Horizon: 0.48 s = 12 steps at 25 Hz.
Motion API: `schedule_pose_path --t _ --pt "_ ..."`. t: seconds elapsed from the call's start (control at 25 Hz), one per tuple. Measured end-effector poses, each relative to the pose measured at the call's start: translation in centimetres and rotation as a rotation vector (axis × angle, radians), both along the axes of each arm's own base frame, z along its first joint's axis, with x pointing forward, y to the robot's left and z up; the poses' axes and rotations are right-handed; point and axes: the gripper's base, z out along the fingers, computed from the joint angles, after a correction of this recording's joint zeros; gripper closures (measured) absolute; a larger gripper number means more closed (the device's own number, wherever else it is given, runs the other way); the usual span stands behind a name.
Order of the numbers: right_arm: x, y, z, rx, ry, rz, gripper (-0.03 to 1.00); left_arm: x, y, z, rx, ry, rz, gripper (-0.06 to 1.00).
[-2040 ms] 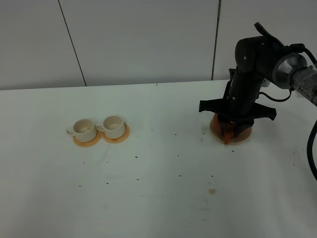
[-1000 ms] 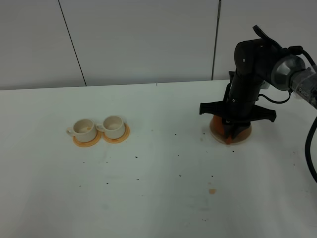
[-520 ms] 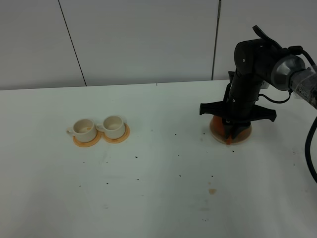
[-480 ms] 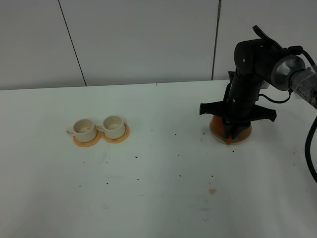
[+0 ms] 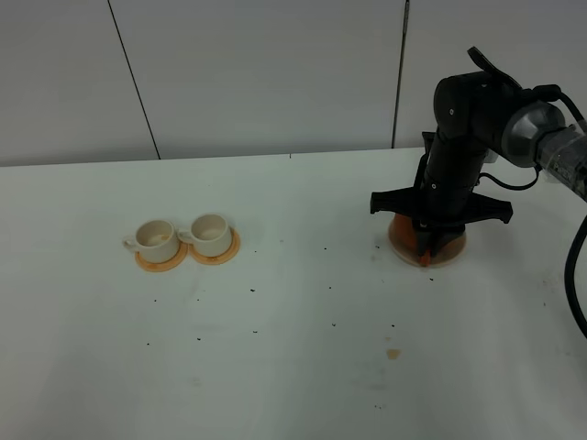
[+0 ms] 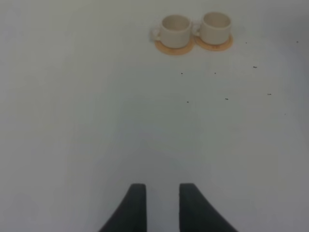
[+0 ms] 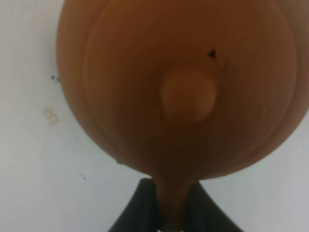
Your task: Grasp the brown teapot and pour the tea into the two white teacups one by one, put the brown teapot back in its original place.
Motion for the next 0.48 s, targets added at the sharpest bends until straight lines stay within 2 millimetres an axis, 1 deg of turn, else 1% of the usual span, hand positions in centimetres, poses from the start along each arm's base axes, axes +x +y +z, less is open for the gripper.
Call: schedule_pose_path --t 0.16,0.48 --pt "0.02 -0.09 -0.01 -0.011 -0.003 0.006 0.87 0.0 0.0 0.0 -0.001 0.0 0.0 0.7" --pt "0.05 -0.32 0.67 -0.03 -0.027 0.013 0.87 0.0 0.0 0.0 -0.001 0.0 0.0 0.7"
